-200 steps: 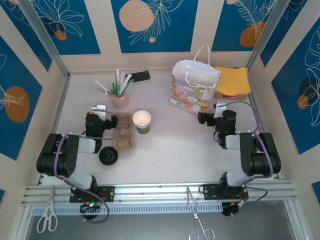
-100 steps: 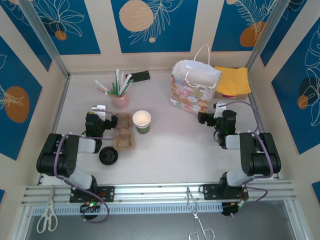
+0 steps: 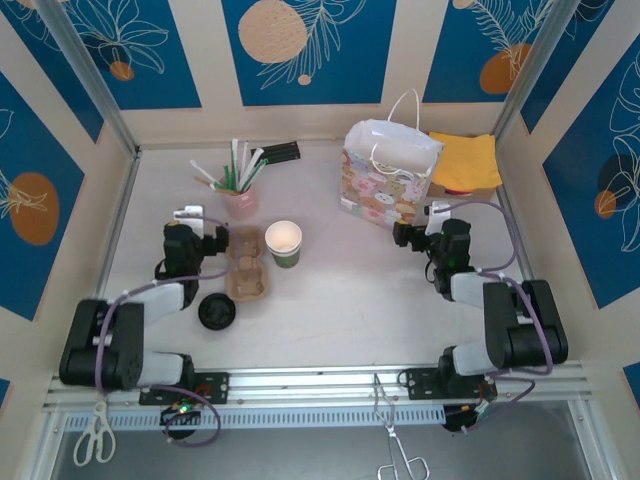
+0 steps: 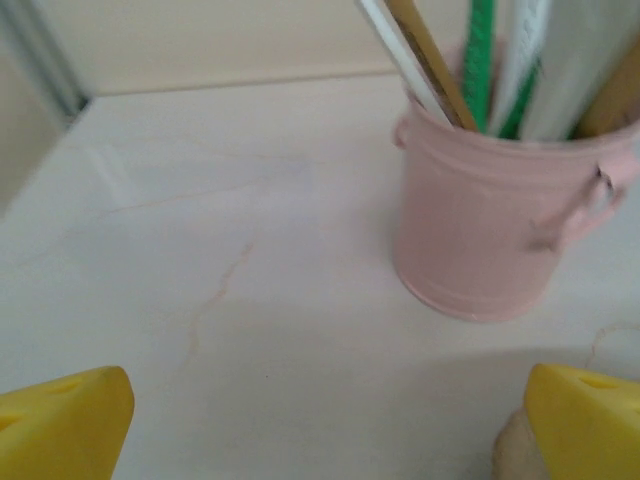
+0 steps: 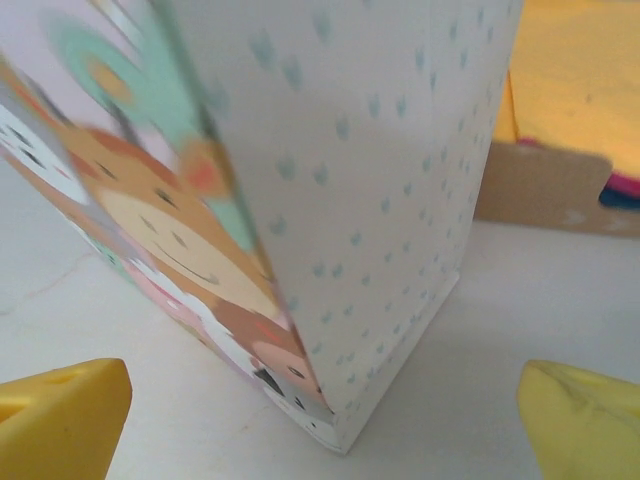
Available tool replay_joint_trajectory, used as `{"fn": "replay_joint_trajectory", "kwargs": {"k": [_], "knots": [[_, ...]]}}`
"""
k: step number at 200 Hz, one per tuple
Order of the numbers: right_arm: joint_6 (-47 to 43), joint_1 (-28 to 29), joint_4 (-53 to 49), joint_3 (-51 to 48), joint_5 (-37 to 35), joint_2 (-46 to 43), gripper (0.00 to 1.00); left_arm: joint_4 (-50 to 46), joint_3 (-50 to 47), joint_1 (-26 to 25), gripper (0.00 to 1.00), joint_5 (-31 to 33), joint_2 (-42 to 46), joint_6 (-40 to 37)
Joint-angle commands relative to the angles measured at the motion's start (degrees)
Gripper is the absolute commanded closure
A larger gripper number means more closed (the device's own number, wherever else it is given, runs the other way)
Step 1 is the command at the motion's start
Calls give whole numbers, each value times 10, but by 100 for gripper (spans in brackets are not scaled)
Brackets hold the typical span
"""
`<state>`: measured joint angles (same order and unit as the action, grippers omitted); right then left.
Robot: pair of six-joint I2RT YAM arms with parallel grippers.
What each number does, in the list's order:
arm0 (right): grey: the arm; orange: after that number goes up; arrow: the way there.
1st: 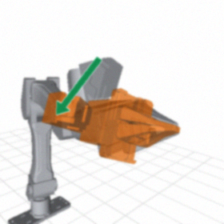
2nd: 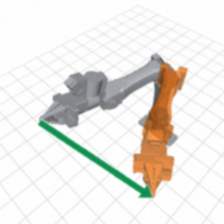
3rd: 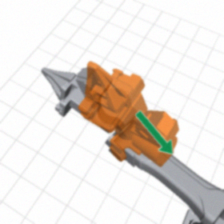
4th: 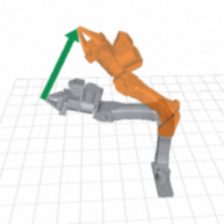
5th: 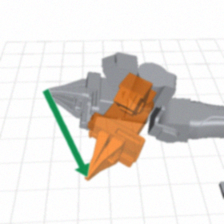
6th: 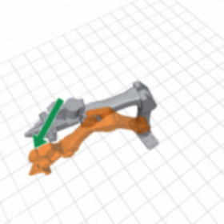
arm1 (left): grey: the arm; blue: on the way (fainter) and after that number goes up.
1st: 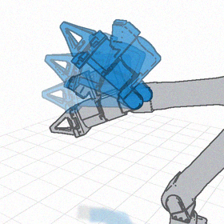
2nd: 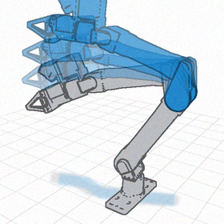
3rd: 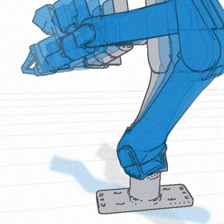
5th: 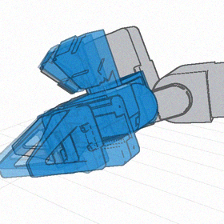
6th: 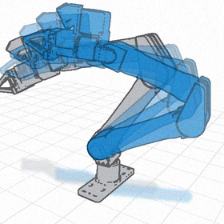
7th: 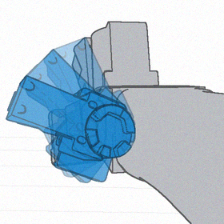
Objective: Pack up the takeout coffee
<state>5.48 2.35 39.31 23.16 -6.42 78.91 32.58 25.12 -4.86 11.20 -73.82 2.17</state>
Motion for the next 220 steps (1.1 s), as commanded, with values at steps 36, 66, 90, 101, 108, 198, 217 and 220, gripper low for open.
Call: {"fn": "replay_joint_trajectory", "kwargs": {"k": [36, 66, 90, 101, 108, 198, 217, 220], "knots": [[125, -7, -254, 32, -80, -176, 1, -489, 174, 8, 0, 69, 124, 244], [265, -38, -381, 44, -91, -285, 1, -549, 186, 9, 0, -42, 173, 302], [300, -43, -417, 42, -63, -350, 1, -593, 197, 7, 0, -107, 190, 354], [294, -39, -430, 47, -39, -363, 1, -622, 208, 6, 0, -122, 188, 373], [301, -33, -451, 56, -39, -367, 1, -635, 213, 3, 2, -135, 187, 375], [286, 226, -614, 179, -124, -298, 1, -749, 327, -205, 17, -57, 108, 410], [284, 286, -627, 206, -162, -263, 1, -758, 370, -247, 21, -47, 50, 399], [283, 292, -628, 210, -163, -257, 1, -758, 375, -251, 22, -47, 41, 396]]}}
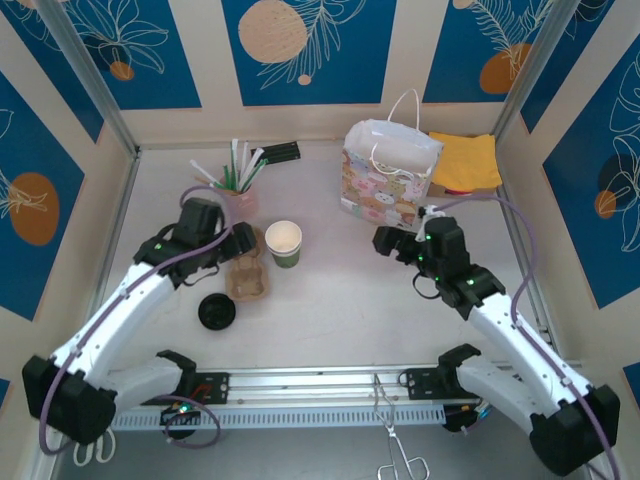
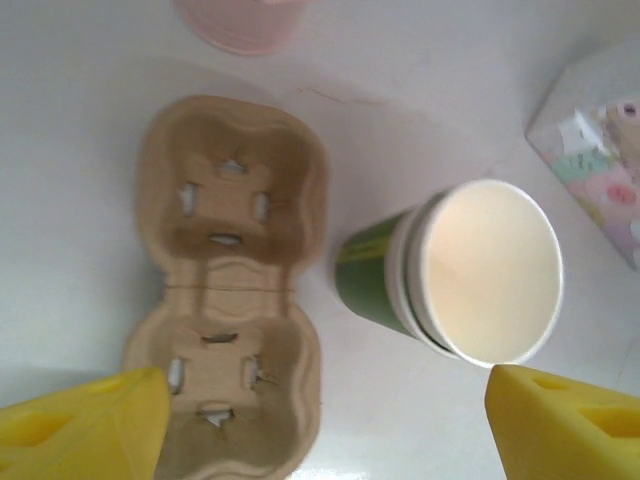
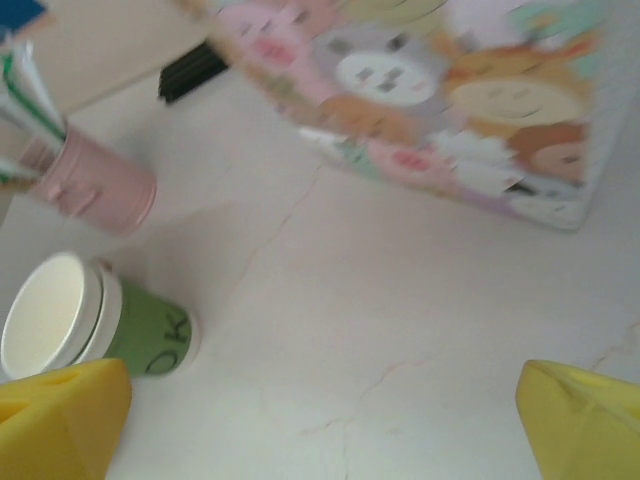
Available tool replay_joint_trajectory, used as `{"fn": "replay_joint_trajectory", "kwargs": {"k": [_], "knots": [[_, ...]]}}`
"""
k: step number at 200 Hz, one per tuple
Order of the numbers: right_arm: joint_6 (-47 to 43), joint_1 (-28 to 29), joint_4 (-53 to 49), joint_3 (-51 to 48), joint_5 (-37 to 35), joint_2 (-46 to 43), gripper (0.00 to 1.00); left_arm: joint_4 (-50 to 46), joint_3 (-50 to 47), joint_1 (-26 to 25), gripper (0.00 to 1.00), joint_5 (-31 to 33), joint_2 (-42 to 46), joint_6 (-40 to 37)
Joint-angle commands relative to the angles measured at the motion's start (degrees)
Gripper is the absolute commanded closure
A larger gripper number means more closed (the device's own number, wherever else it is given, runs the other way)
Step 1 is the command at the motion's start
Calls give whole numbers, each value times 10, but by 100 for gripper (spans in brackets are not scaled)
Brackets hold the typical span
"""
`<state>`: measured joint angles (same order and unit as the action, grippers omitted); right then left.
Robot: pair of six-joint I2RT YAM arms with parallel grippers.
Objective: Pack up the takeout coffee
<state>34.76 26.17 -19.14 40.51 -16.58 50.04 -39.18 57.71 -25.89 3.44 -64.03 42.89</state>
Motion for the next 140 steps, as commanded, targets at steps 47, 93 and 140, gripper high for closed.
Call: {"fn": "replay_joint_trajectory", "kwargs": {"k": [47, 93, 140], "knots": [[-13, 142, -79, 106, -111, 120, 1, -88, 160, -77, 39, 41, -189, -53], [-10, 175, -88, 126, -137, 141, 1, -118, 229, -78, 55, 37, -270, -82], [-12, 179, -94, 125, -150, 132, 1, -139, 256, -77, 68, 46, -316, -95]]}}
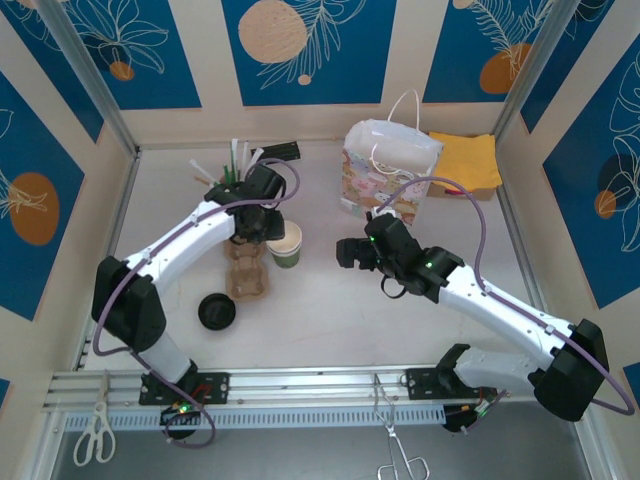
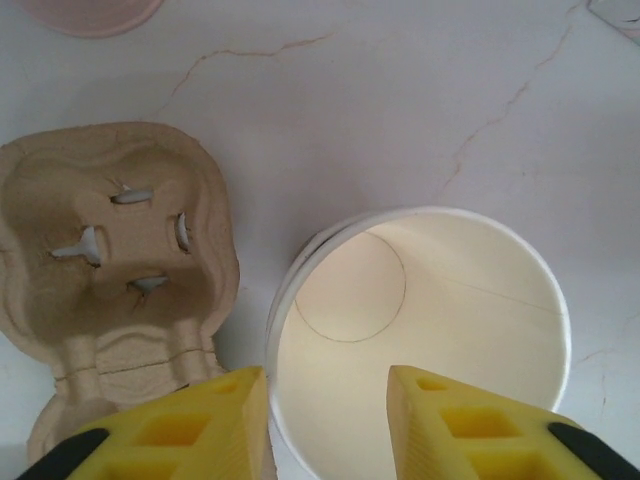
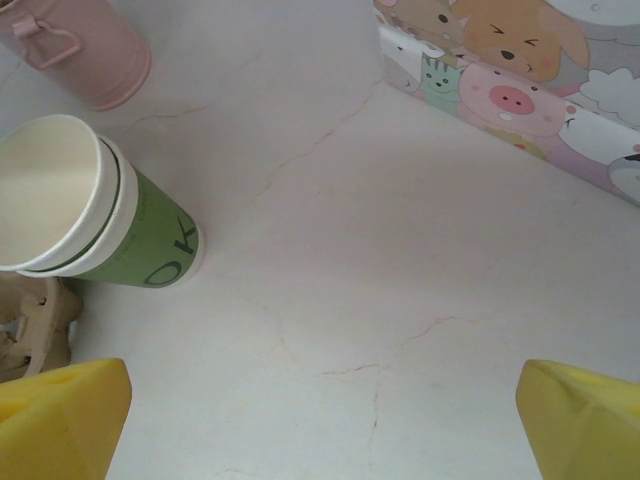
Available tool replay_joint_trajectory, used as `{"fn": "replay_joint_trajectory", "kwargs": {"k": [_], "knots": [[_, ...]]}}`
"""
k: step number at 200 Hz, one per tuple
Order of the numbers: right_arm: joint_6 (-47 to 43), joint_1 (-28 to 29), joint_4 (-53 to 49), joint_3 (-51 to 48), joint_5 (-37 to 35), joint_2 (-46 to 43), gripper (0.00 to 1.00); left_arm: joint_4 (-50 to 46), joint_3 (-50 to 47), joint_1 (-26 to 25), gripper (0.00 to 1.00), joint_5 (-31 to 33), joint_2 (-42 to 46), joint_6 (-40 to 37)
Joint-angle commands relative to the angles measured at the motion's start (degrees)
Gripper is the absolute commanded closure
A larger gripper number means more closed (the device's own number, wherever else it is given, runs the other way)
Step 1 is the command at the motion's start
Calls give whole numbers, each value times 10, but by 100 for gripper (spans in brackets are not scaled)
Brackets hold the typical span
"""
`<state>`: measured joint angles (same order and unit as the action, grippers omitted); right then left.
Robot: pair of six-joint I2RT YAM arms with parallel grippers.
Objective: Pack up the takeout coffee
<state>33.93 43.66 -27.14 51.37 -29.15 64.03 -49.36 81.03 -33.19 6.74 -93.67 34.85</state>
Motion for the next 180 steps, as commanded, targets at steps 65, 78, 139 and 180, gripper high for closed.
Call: {"fn": "replay_joint_trajectory", "kwargs": {"k": [65, 78, 139, 180], "knots": [[-8, 5, -11, 17, -33, -9, 1, -47, 27, -5, 65, 15, -28, -19], [-8, 5, -10, 18, -30, -5, 1, -52, 32, -5, 65, 14, -29, -18], [-1, 5, -6, 18, -28, 5, 1, -65, 49, -3, 63, 25, -17, -27], [0, 5, -10, 20, -26, 3, 1, -61, 33, 3, 65, 23, -28, -28]]}}
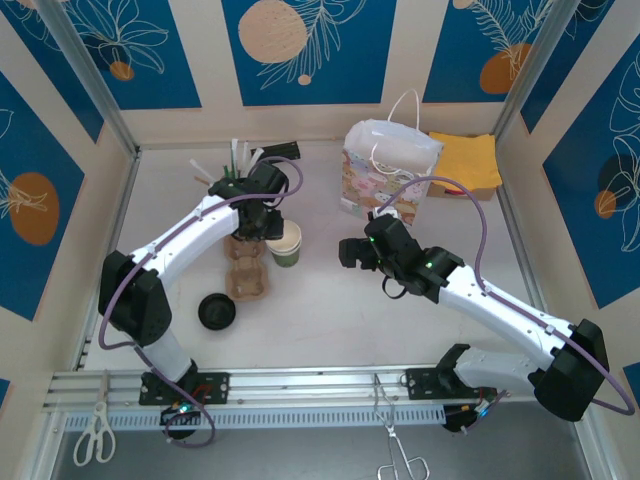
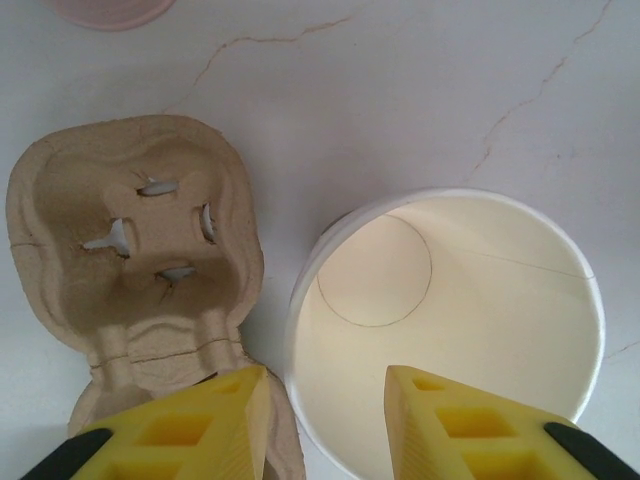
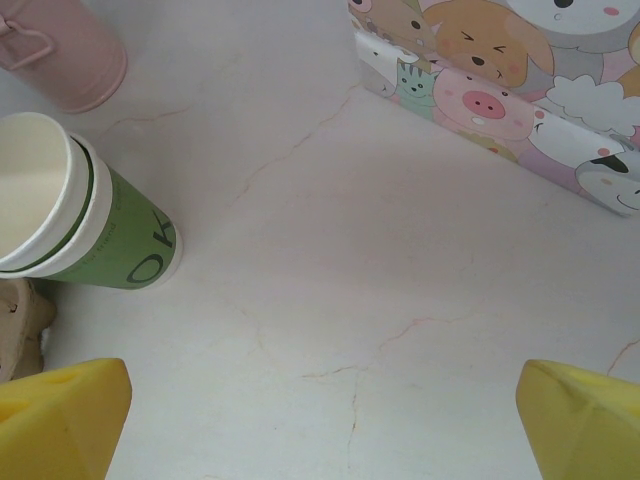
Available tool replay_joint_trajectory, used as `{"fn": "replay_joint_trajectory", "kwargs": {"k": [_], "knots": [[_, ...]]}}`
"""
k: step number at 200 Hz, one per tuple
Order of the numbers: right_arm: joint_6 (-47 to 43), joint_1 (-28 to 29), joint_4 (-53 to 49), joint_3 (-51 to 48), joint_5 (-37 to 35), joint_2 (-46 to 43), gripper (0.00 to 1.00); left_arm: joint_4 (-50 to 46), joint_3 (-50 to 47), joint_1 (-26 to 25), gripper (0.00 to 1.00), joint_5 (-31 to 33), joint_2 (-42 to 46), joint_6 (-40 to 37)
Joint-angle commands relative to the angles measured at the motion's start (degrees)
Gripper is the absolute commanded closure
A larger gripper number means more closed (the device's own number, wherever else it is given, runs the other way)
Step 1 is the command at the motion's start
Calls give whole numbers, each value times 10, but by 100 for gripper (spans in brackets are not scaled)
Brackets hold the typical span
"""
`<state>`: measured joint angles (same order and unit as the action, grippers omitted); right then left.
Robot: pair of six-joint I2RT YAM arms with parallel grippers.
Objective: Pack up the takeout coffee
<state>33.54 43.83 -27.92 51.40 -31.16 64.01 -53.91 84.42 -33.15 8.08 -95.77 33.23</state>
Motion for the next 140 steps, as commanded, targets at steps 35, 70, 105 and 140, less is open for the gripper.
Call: {"fn": "replay_joint_trajectory", "kwargs": {"k": [35, 70, 105, 140], "knots": [[2, 3, -4, 20, -7, 0, 1, -10, -8, 4, 66, 3, -16, -14], [4, 3, -6, 21, -6, 2, 1, -11, -10, 7, 67, 5, -26, -14], [4, 3, -3, 21, -8, 2, 1, -7, -14, 8, 68, 2, -28, -15], [3, 3, -2, 22, -8, 4, 1, -5, -13, 9, 72, 0, -30, -16]]}}
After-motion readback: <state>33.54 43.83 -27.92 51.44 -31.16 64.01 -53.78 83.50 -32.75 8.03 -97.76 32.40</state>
